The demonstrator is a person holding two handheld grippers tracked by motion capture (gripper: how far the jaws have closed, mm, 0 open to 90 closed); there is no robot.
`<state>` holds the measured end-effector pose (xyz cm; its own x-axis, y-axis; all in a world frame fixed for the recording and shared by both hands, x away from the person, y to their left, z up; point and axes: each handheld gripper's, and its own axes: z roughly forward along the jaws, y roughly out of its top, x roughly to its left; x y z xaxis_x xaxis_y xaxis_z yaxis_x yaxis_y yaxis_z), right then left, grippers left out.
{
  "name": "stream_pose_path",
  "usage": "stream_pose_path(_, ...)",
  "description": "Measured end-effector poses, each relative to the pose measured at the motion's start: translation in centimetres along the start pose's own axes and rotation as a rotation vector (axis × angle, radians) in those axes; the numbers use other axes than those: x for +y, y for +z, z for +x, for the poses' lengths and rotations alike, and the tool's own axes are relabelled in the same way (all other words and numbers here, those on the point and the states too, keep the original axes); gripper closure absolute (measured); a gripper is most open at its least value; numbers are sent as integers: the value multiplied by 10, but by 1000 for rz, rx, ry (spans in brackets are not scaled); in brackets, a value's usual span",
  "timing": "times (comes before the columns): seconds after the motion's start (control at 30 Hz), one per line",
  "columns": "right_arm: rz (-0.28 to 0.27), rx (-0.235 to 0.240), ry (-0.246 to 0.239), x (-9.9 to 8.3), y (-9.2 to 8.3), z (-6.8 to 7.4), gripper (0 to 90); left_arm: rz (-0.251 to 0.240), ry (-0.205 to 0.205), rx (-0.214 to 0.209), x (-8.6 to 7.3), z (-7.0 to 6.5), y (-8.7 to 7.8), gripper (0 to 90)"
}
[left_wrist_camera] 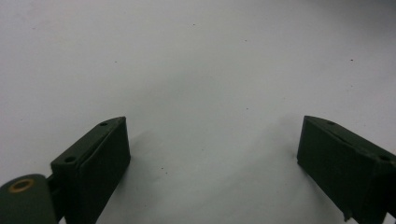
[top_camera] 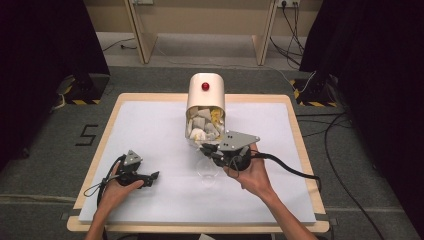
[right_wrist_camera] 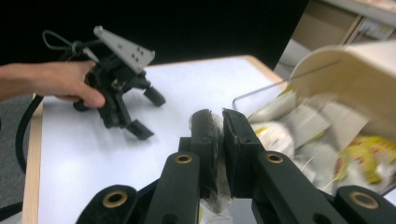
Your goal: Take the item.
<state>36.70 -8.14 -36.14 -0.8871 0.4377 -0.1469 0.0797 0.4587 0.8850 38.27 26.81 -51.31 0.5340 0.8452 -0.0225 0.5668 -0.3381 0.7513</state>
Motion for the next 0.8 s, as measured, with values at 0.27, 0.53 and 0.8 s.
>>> stream_pose_path(0.27,61,17,9,-17,16,0,835,0,0,0,0,0,0,85)
stream_pose_path(0.53,100,24,11,-25,24,0,833,1,2,0,0,0,0,85)
stream_pose_path(0.8,150,29,-4,-32,29,4,833,1,1,0,0,0,0,85)
